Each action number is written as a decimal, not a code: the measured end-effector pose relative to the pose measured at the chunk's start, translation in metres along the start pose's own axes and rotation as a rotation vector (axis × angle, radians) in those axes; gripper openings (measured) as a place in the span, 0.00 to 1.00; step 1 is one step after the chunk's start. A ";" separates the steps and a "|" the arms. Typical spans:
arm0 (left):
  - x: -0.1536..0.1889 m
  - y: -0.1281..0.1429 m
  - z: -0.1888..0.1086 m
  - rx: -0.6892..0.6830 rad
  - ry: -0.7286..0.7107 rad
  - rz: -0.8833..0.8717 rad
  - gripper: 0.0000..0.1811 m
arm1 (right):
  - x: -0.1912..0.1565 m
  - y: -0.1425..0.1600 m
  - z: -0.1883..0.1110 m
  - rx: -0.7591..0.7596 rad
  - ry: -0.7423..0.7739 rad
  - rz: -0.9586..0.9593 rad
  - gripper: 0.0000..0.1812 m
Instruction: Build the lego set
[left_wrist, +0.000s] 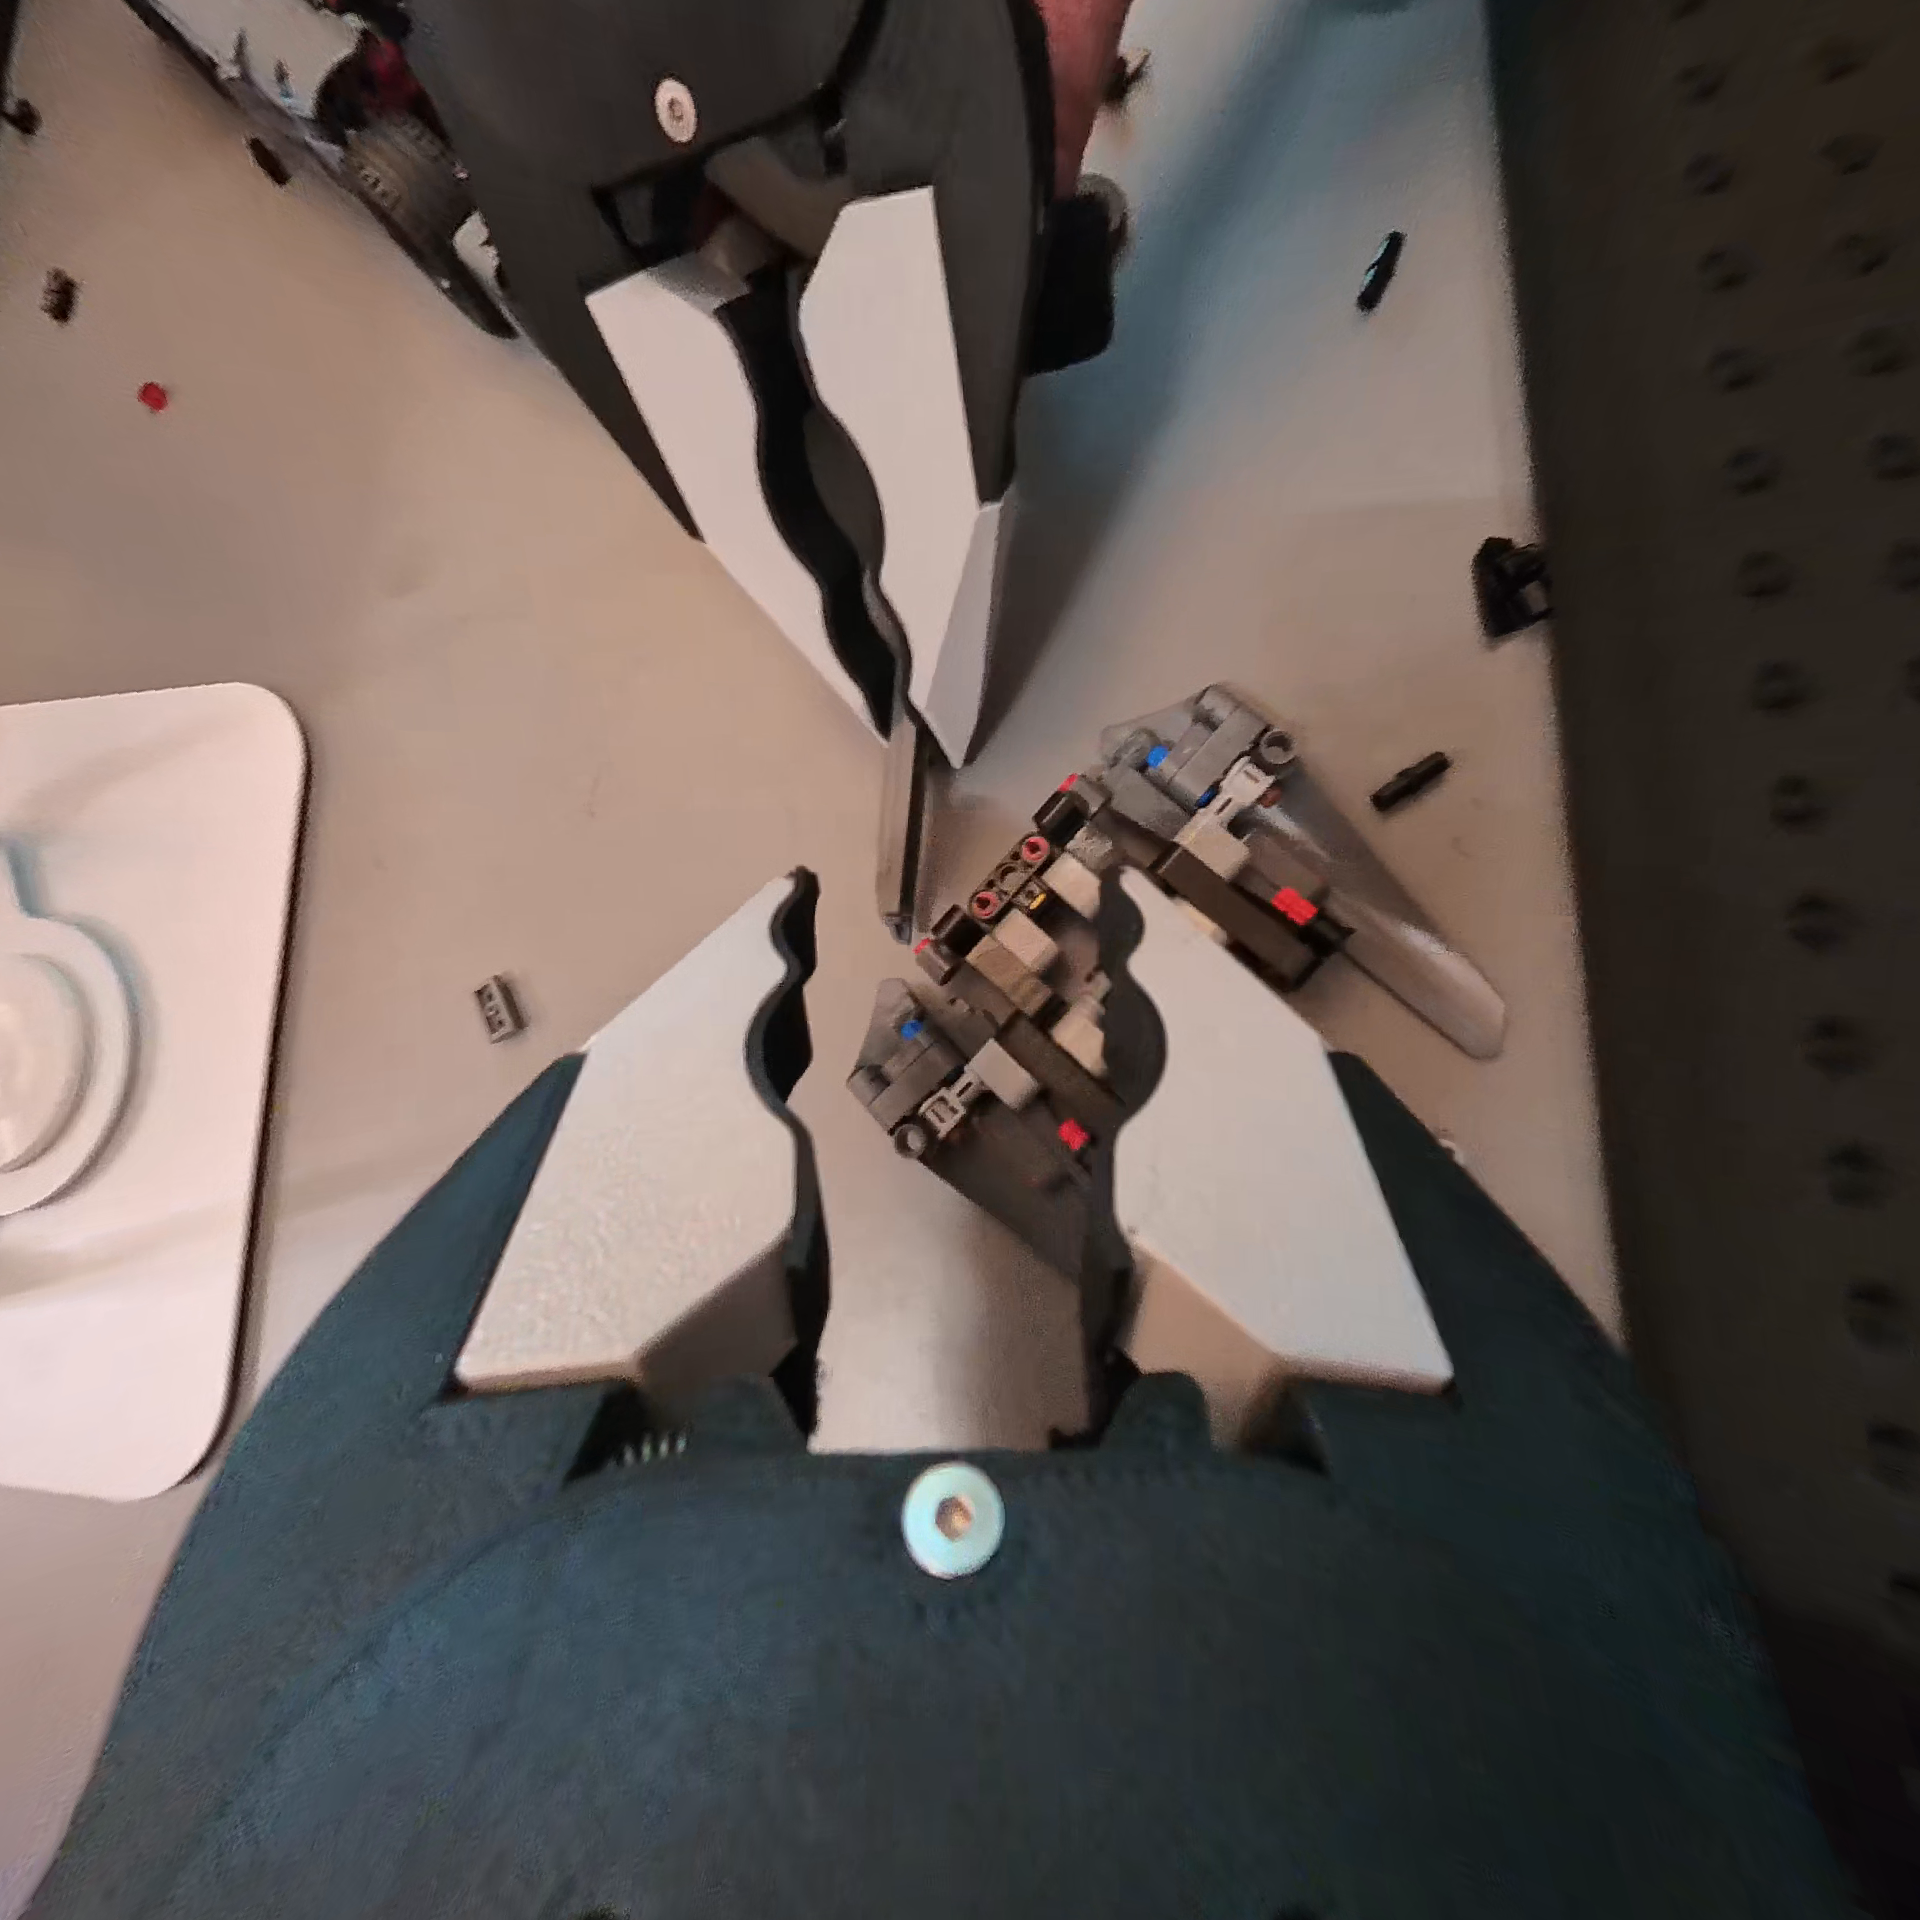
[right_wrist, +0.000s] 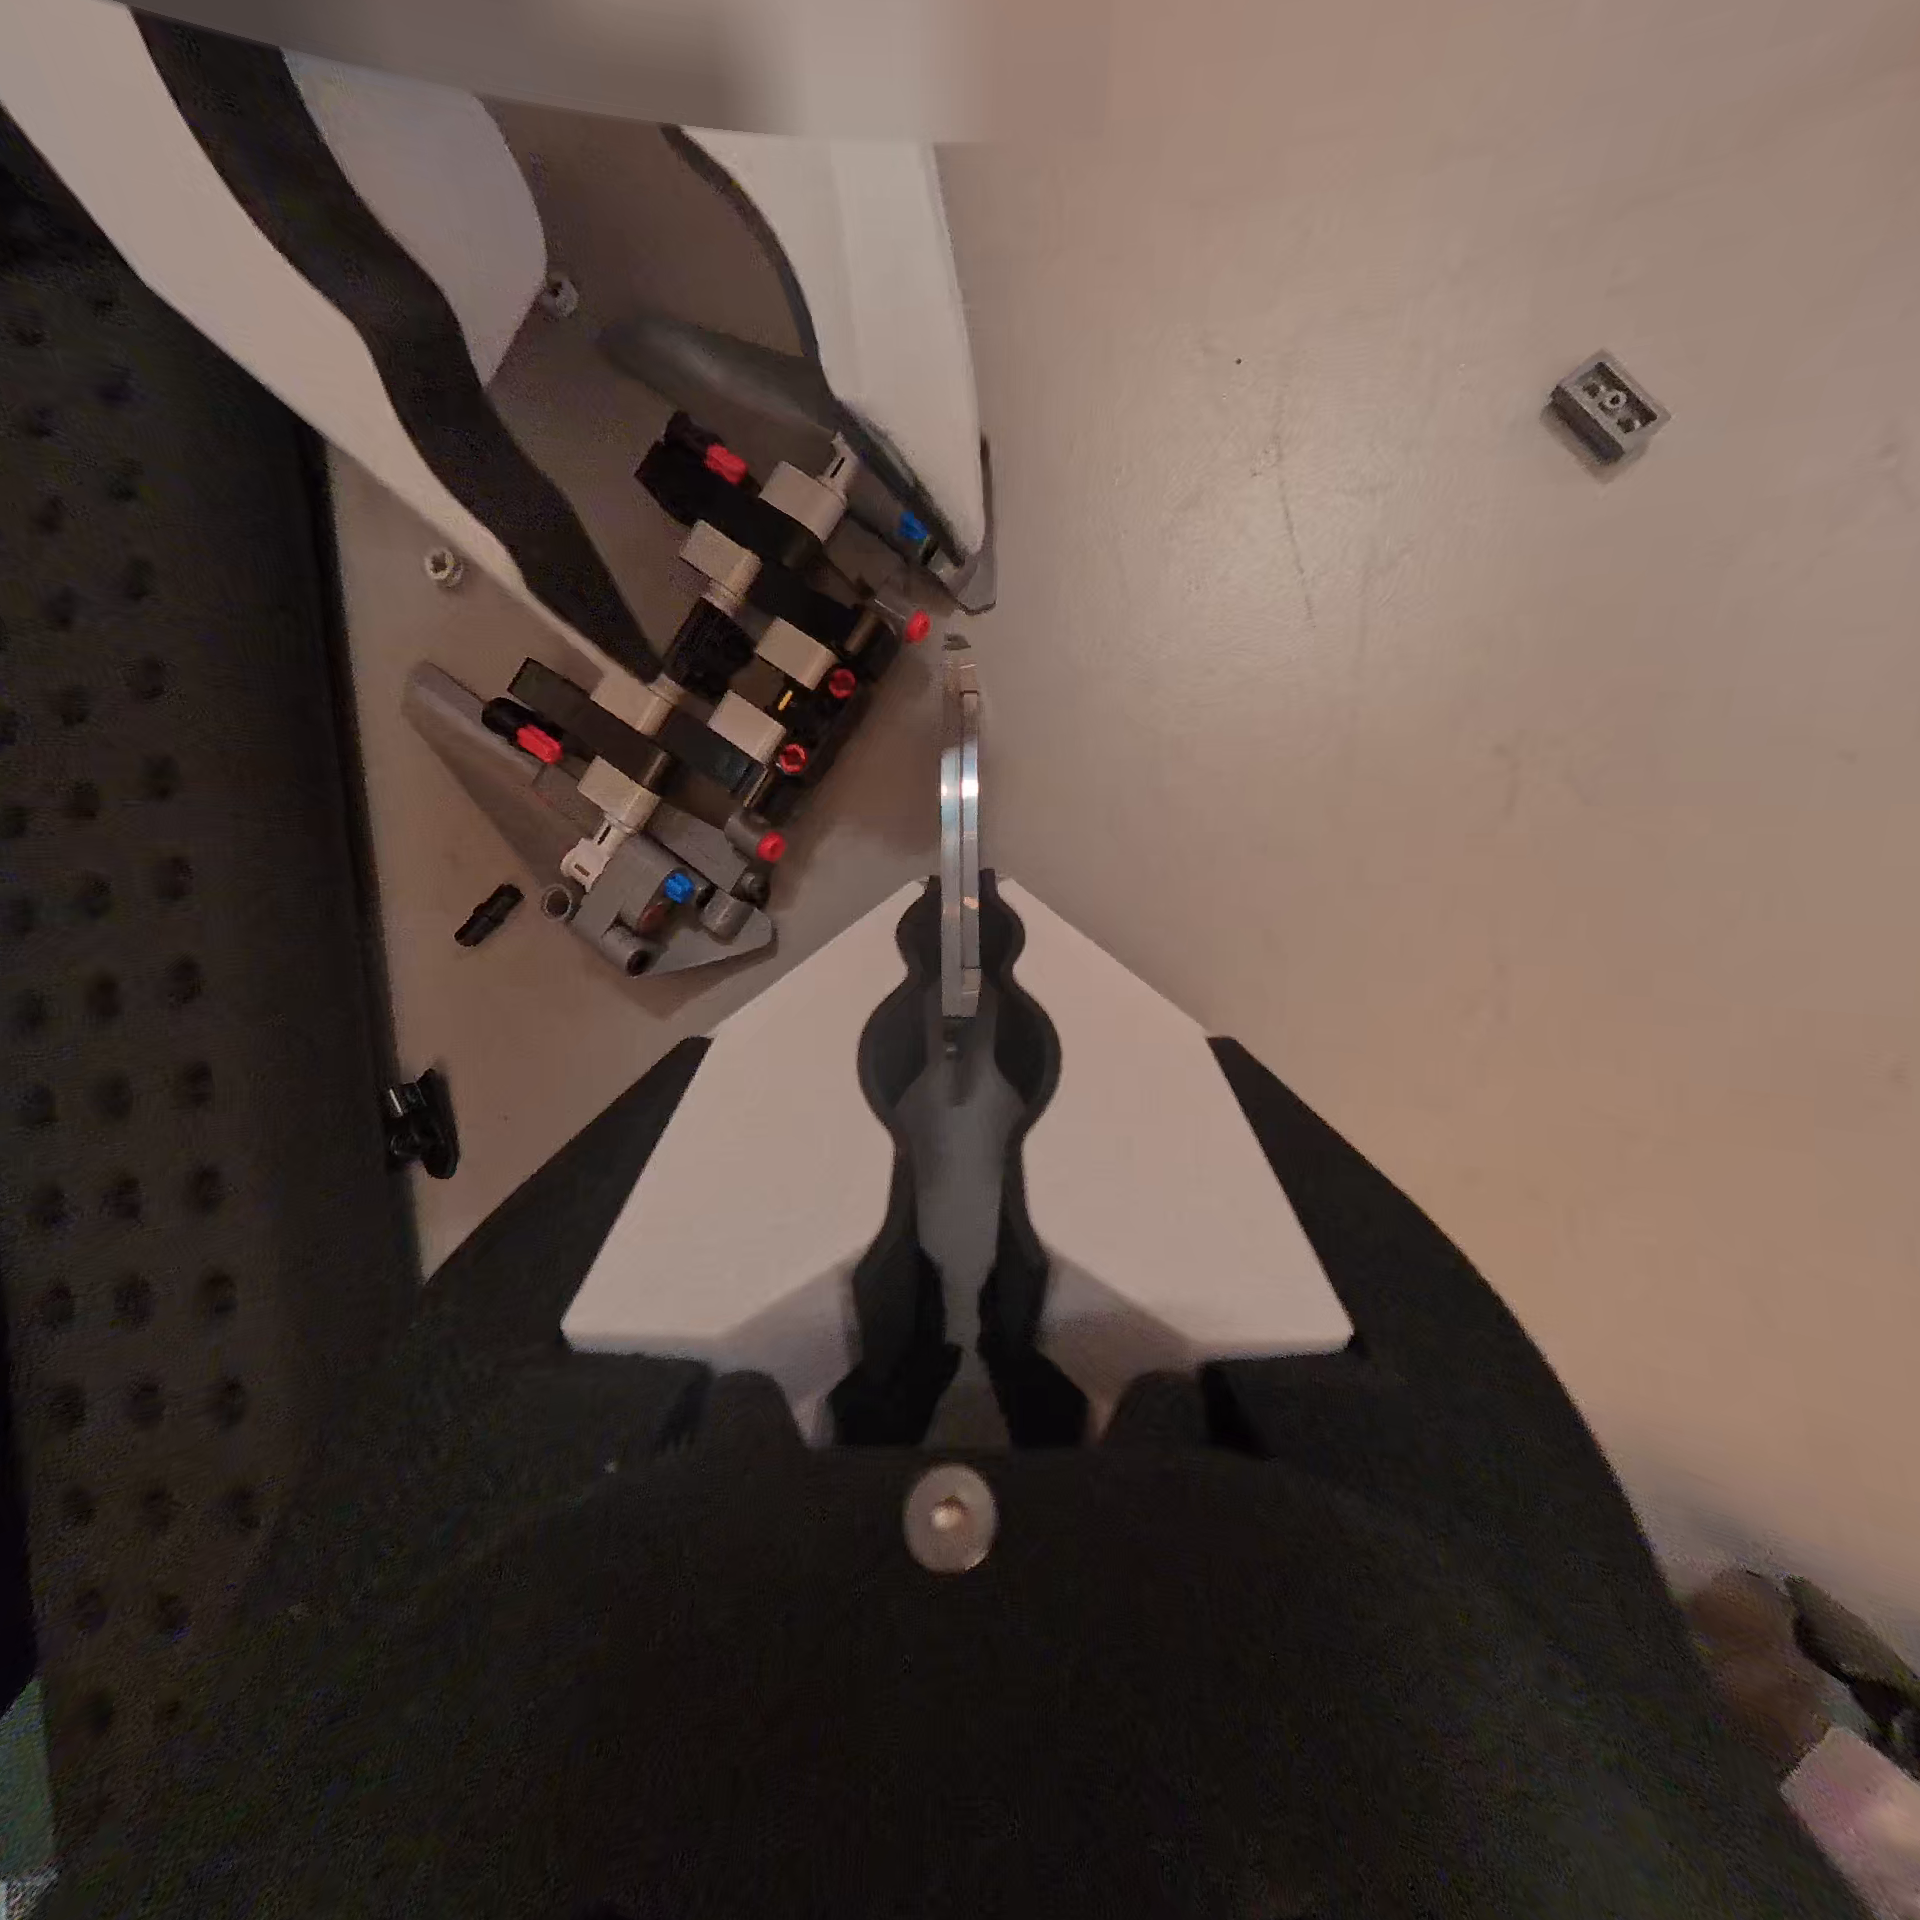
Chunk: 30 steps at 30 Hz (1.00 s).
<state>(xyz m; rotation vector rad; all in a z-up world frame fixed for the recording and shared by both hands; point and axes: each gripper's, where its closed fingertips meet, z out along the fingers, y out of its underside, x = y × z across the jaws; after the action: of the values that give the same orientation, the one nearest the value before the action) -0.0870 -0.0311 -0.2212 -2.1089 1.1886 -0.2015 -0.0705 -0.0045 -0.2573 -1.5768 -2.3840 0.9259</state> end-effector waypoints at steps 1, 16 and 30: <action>0.002 0.001 0.001 -0.004 0.013 -0.001 0.31 | 0.000 -0.001 0.001 0.002 -0.002 0.003 0.02; 0.005 0.018 0.014 -0.081 0.031 -0.007 0.29 | -0.005 -0.010 0.009 0.009 0.040 -0.022 0.02; 0.005 0.018 0.015 -0.070 0.038 -0.032 0.28 | -0.007 -0.014 0.012 0.011 0.063 -0.017 0.02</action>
<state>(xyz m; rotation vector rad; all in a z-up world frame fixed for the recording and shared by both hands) -0.0897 -0.0336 -0.2448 -2.1954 1.2005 -0.2183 -0.0838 -0.0191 -0.2577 -1.5557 -2.3424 0.8709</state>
